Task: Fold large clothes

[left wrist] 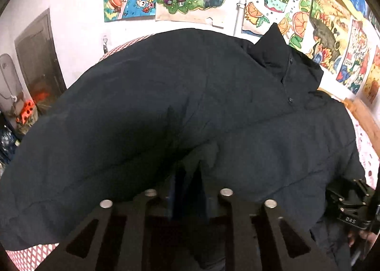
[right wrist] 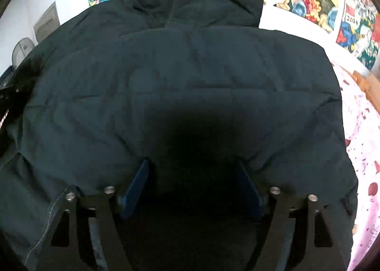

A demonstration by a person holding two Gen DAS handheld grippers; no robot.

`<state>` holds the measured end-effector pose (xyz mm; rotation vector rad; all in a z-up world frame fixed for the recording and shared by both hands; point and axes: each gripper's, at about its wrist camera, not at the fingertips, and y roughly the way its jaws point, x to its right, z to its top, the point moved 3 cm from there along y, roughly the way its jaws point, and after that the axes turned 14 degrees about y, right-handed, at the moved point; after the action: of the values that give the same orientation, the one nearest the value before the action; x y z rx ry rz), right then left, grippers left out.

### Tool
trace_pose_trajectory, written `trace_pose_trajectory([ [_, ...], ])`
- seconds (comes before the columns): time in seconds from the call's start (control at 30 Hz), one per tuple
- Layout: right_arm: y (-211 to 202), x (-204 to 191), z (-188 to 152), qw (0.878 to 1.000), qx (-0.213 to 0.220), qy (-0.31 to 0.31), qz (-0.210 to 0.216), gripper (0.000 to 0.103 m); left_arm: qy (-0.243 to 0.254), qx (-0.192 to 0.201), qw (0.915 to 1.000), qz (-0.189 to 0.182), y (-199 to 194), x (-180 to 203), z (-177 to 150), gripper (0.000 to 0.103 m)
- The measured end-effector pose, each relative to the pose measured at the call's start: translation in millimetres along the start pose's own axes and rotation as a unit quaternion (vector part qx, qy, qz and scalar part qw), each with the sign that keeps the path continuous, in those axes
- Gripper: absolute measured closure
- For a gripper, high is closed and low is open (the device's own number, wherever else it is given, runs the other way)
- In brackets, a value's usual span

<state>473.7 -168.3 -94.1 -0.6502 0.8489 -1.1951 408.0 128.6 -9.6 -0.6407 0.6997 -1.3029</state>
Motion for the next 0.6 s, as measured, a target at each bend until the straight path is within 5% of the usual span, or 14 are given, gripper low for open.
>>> trace_pose_trajectory([
  [0.07,-2,2,-5,1.000,0.007,0.008,0.008,0.022,-0.001,0.007,0.9998,-0.017,-8,-1,-4,0.073],
  [0.3,-19,4,-21,1.000,0.020,0.006,0.003,0.014,-0.045,0.062,0.9959,-0.048,-65,-15,-35,0.020],
  [0.47,-38,6,-30,1.000,0.024,0.007,-0.010,0.014,-0.110,0.064,0.9916,-0.025,-101,-47,-75,0.015],
  [0.6,-67,-14,-27,0.999,0.052,-0.016,0.002,0.014,-0.241,0.049,0.9678,-0.053,-114,-94,-121,0.010],
])
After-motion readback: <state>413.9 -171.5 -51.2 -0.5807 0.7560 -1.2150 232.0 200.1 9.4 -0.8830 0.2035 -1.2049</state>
